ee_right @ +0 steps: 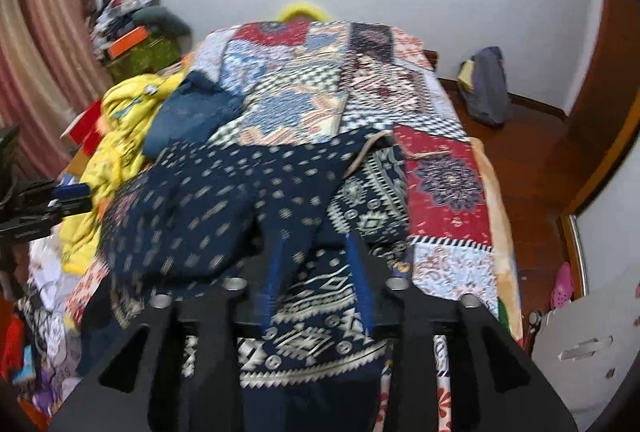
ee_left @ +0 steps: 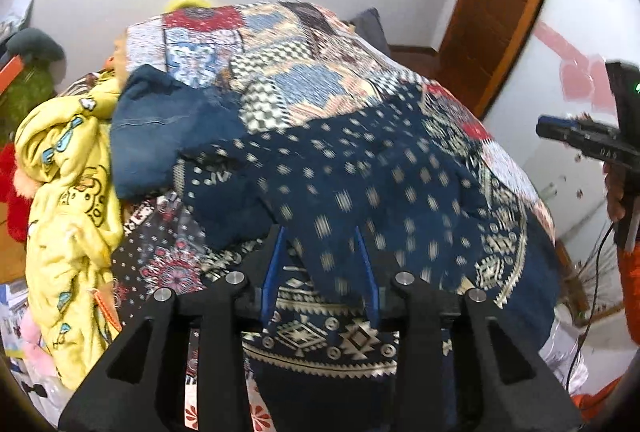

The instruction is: Fold large clothes

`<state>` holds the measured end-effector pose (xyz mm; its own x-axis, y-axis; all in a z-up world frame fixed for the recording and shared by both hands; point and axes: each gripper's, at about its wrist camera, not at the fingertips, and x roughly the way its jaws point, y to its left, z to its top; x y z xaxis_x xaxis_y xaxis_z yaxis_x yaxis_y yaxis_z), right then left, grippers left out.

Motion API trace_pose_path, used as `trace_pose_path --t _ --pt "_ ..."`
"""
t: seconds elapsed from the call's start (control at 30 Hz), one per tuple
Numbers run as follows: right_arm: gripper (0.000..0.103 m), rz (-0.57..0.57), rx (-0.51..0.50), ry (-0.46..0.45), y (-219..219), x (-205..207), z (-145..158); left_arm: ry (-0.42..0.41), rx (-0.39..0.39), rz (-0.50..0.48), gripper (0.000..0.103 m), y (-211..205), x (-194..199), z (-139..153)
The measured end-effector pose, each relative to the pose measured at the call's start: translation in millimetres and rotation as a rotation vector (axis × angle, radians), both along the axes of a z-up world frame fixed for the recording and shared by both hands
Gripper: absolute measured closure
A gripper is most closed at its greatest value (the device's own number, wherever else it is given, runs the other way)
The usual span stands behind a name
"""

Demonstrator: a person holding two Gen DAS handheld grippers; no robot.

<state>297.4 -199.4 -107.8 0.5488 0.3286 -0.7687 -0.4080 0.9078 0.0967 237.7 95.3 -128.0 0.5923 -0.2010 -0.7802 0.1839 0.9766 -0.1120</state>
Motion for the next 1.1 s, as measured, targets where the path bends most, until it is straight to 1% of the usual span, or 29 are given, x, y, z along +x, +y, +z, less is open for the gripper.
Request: trace_pose_path --t 0.03,0.1,0.13,0.2,0.23,0.33,0.43,0.5,0.6,0.63,0.7,0.77,0.8,0.83,0.9,0.93,0.97,1.03,1.1 --pt "0.059 -0.02 -0.003 -0.004 -2 5 -1 -0.012 0.014 0.02 0.061 6 4 2" --pt "0.056 -0.059 -0.02 -0.011 -5 17 -6 -0.034 0.046 0.063 0.048 15 10 0" --pt "0.054 -0.069 -0.024 -0.007 -6 23 -8 -0.038 0.06 0.1 0.046 24 17 -3" --pt "0.049 -0.092 -0.035 0.019 -8 39 -18 -0.016 0.042 0.146 0.042 41 31 -14" --pt "0.048 -0.1 -0.041 0.03 -8 46 -23 -0.003 0.027 0.159 0.042 48 37 -19" --pt "0.047 -0.114 -0.063 0.058 -9 66 -40 0.061 -0.02 0.224 0.042 74 61 -50" --pt "0.047 -0.13 -0.078 0.104 -11 86 -58 0.127 -0.053 0.296 0.042 99 84 -86" --pt "0.047 -0.151 -0.09 0.135 -13 102 -73 0.18 -0.112 0.343 0.042 115 98 -113" --pt "0.047 -0.174 -0.098 0.189 -16 122 -94 0.224 -0.187 0.375 0.042 126 111 -137" --pt "0.047 -0.178 -0.096 0.206 -17 125 -99 0.231 -0.22 0.374 0.042 128 116 -145" --pt "0.047 -0.178 -0.089 0.247 -17 136 -111 0.231 -0.261 0.361 0.042 130 124 -153" --pt "0.047 -0.186 -0.085 0.247 -15 145 -119 0.219 -0.273 0.363 0.042 130 132 -156" --pt "0.047 -0.194 -0.08 0.241 -14 148 -121 0.209 -0.262 0.373 0.043 130 137 -159" --pt "0.047 -0.197 -0.071 0.239 -12 150 -122 0.206 -0.248 0.38 0.044 130 141 -161" --pt "0.047 -0.194 -0.027 0.241 -10 156 -125 0.199 -0.229 0.388 0.057 130 151 -164" --pt "0.047 -0.19 -0.005 0.249 -10 160 -127 0.199 -0.238 0.392 0.059 132 154 -166" --pt "0.047 -0.18 0.035 0.273 -10 165 -130 0.198 -0.263 0.404 0.067 134 157 -167" --pt "0.047 -0.177 0.071 0.287 -9 171 -134 0.198 -0.296 0.419 0.074 135 158 -167" --pt "0.051 -0.168 0.056 0.275 -5 172 -134 0.19 -0.312 0.416 0.089 133 157 -165"
